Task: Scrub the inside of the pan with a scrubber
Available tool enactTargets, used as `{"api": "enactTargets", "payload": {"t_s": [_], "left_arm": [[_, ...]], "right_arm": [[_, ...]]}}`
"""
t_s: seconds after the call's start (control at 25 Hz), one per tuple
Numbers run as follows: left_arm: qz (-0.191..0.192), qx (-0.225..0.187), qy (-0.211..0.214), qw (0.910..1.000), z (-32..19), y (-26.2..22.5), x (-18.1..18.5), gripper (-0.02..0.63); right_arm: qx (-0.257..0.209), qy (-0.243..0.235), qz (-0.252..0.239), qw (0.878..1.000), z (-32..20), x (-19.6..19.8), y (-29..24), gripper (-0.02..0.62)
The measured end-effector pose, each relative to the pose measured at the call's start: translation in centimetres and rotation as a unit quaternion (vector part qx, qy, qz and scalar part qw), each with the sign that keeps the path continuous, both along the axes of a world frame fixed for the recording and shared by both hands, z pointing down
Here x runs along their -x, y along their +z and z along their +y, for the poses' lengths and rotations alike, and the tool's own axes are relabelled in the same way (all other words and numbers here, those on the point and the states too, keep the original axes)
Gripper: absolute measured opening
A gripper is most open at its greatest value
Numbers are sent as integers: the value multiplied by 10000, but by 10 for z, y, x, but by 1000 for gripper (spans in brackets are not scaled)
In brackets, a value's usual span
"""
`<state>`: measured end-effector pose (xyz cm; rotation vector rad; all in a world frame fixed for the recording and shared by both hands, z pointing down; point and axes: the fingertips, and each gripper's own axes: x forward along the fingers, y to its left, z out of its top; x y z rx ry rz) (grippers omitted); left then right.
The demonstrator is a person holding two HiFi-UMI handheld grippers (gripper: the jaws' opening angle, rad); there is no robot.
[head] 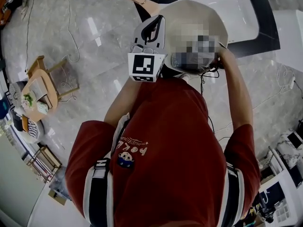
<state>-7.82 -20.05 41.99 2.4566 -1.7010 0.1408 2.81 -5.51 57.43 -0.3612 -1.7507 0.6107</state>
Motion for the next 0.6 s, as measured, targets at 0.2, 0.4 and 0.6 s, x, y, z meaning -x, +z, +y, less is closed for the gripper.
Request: {"api": "enactTargets", "payload": {"t_s": [0.2, 0.4, 0.6], "left_arm": [[73, -16, 333, 9994, -10, 0, -9, 6], [143, -17, 630, 9979, -22, 1, -16, 5], [207, -23, 835, 9963, -30, 2, -17, 6]], "right_arm": [[-403, -103, 622, 9972, -8, -17, 5, 239], [-693, -278, 1243, 9894, -16, -33, 8, 238], [-1124, -396, 1674, 9787, -26, -43, 13, 238]]}}
